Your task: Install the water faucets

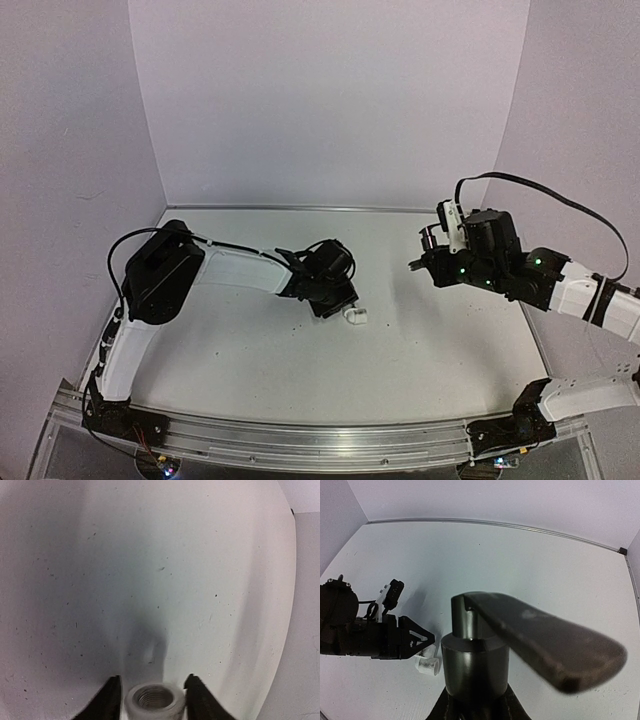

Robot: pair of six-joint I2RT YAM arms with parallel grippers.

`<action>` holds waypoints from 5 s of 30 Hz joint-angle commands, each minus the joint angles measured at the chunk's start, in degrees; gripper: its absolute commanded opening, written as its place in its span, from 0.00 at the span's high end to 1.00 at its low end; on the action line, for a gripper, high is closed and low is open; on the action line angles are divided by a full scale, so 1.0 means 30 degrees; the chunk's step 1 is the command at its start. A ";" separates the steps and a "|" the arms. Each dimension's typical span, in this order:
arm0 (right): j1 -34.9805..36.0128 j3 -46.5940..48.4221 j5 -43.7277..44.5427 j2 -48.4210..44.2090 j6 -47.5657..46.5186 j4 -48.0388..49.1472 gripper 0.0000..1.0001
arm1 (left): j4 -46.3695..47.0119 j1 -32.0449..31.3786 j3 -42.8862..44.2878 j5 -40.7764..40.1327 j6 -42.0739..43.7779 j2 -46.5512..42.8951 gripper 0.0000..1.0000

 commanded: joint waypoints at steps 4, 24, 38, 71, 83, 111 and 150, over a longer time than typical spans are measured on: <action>0.0082 -0.0079 -0.0099 -0.0559 0.0050 0.1367 1.00 | -0.2283 -0.0022 -0.0380 -0.1448 0.4575 -0.0980 0.65; 0.0082 -0.0003 -0.0548 -0.0090 0.0131 0.1291 1.00 | -0.2097 0.0038 -0.1174 0.5349 2.2898 -0.5032 0.18; 0.0087 0.0225 -0.0534 -0.0139 0.0692 0.0706 1.00 | -0.4969 0.0037 0.4082 0.5393 2.4418 -0.0470 0.13; 0.0085 0.0755 -0.0879 0.0841 0.0783 0.0507 1.00 | 0.3576 0.0485 -0.1605 0.3171 2.3955 -0.3630 0.73; 0.0124 0.1359 -0.1507 0.1763 0.1234 0.0380 1.00 | 2.8444 0.1834 -1.4523 1.0812 1.9899 -0.5259 0.78; 0.0112 0.2354 -0.1809 0.3257 0.1750 0.0081 1.00 | 3.4514 0.1912 -1.5519 1.1707 2.3264 0.0177 0.75; 0.0112 0.2258 -0.2587 0.3482 0.1317 0.0084 1.00 | 0.6282 0.1953 -1.2337 0.1934 1.1031 -1.0025 0.00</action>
